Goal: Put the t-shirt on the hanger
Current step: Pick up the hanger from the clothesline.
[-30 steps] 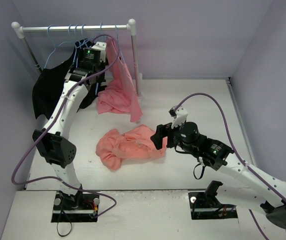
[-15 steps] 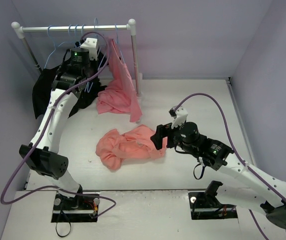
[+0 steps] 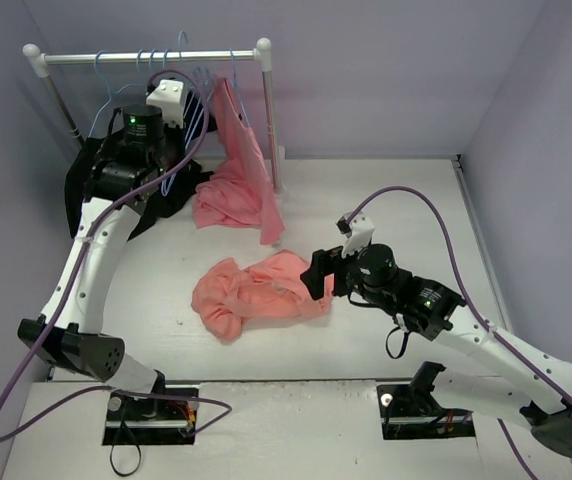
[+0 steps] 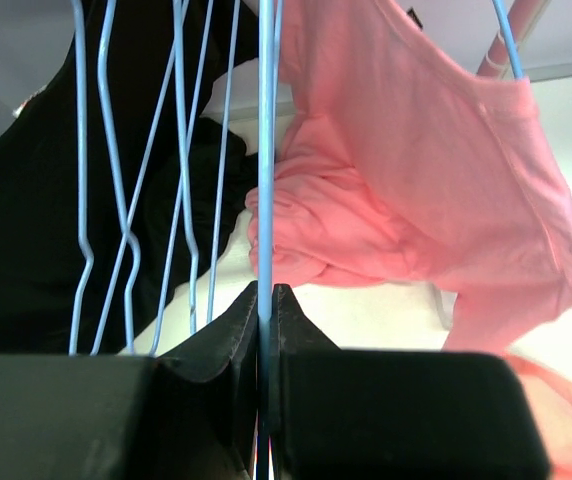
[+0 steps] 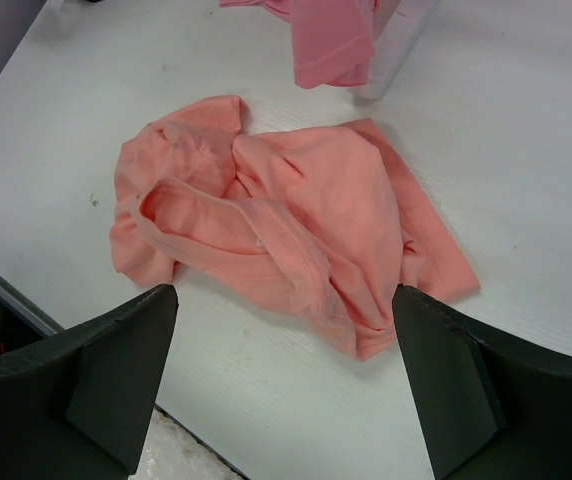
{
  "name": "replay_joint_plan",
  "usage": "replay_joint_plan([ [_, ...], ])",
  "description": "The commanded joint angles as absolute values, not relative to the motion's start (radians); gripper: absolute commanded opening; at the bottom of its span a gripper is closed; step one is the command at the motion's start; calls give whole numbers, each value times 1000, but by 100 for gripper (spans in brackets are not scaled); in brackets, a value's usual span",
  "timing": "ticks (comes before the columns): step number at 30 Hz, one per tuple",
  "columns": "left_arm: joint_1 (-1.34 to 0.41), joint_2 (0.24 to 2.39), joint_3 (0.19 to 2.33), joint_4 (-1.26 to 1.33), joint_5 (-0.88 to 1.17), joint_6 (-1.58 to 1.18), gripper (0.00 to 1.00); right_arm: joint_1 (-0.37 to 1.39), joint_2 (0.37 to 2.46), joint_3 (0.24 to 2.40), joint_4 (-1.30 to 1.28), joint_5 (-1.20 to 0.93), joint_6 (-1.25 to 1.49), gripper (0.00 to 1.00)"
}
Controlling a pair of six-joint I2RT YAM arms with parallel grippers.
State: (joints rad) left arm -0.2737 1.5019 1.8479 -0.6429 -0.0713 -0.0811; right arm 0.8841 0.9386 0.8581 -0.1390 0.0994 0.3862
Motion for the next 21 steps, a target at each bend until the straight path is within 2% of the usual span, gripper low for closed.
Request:
replay_joint_plan([
  [1, -267, 1346, 1794, -598, -50, -68, 0, 882, 965, 862, -94, 97, 401, 86],
  [14, -272, 807, 1233, -824, 167, -74, 0, 902, 1148, 833, -85, 181, 459, 84],
  [21, -287, 682, 1181, -909, 318, -34, 0, 902, 1281, 832, -44, 148, 452, 81],
])
